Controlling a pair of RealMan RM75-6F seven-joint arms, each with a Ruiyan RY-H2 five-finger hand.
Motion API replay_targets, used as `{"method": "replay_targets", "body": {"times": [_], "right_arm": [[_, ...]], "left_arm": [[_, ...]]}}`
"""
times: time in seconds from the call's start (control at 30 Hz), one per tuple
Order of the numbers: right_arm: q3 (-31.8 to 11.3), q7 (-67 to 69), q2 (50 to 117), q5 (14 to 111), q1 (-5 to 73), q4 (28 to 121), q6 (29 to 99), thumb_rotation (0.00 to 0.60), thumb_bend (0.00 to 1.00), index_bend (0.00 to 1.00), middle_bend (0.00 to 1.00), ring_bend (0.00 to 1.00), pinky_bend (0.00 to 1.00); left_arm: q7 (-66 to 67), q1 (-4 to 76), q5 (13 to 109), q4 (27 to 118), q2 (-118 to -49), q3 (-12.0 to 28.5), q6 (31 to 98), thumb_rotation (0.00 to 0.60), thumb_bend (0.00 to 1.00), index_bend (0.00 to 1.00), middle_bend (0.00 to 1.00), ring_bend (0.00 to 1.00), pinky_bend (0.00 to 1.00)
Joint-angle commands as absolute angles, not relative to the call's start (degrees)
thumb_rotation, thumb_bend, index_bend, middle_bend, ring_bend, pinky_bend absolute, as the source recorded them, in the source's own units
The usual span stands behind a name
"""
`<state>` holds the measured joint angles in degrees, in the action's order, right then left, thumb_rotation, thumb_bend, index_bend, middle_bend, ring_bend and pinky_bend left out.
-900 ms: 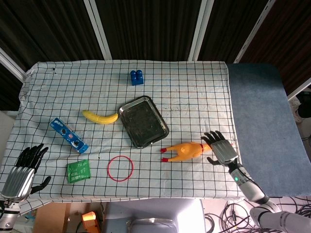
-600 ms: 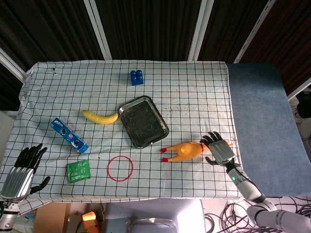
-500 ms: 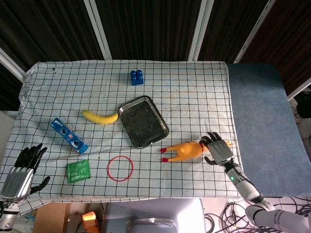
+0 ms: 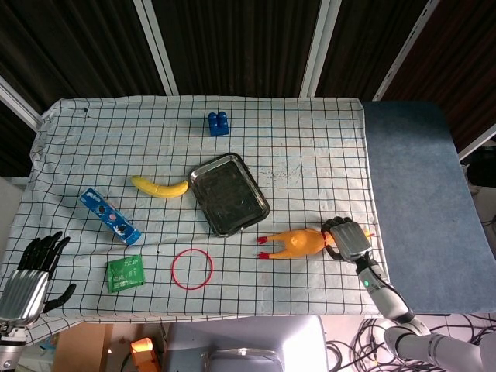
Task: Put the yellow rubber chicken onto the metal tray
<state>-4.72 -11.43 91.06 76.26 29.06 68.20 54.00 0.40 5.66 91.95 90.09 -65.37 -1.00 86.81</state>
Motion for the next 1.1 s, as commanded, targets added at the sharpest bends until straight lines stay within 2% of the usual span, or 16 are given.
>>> {"method": "replay_targets", "body": {"times": [0.03,0.17,0.33,0.53,0.83,1.1], "right_arm": [[-4.7,-12.4,92.0,76.6,28.8,67.8,55.9,0.6,0.42,0.66,0.43,0.35,0.42],[-4.5,-12.7,92.3,78.8,28.3,67.9,59.4,0.6,0.46,0.82,0.59,0.51,0.57],[-3.8,-12.0,92.8,82.0,27.7,67.0,63.7,0.6,0.51,0.9,0.68,0.61,0.67],[-3.0,-10.7,92.2,85.0,27.5,67.4,66.4,0.6,0.54,0.93,0.72,0.64,0.7],[-2.3,-5.2,87.9,93.3,27.3,72.6,75.6,0.6,0.54,0.94,0.74,0.66,0.72],[-4.1,-8.5,82.0,93.6,30.2,86.0,72.1,0.6,0.54,0.94,0.74,0.66,0.72]], "left_arm": [[0.5,5.4,92.0,90.2,-65.3,-1.0,87.1,0.6,0.26,0.0,0.0,0.0,0.02],[0.6,5.4,92.0,90.2,-65.4,-0.9,87.1,0.6,0.26,0.0,0.0,0.0,0.02],[0.6,5.6,91.9,90.3,-65.3,-1.0,86.6,0.6,0.26,0.0,0.0,0.0,0.02],[0.6,5.5,92.2,90.4,-65.1,-1.1,86.6,0.6,0.26,0.0,0.0,0.0,0.02],[-3.3,7.4,95.7,88.7,-65.5,-1.7,85.6,0.6,0.28,0.0,0.0,0.0,0.02],[-17.6,12.8,106.9,83.6,-69.6,-2.9,88.4,0.6,0.29,0.0,0.0,0.0,0.02]]}}
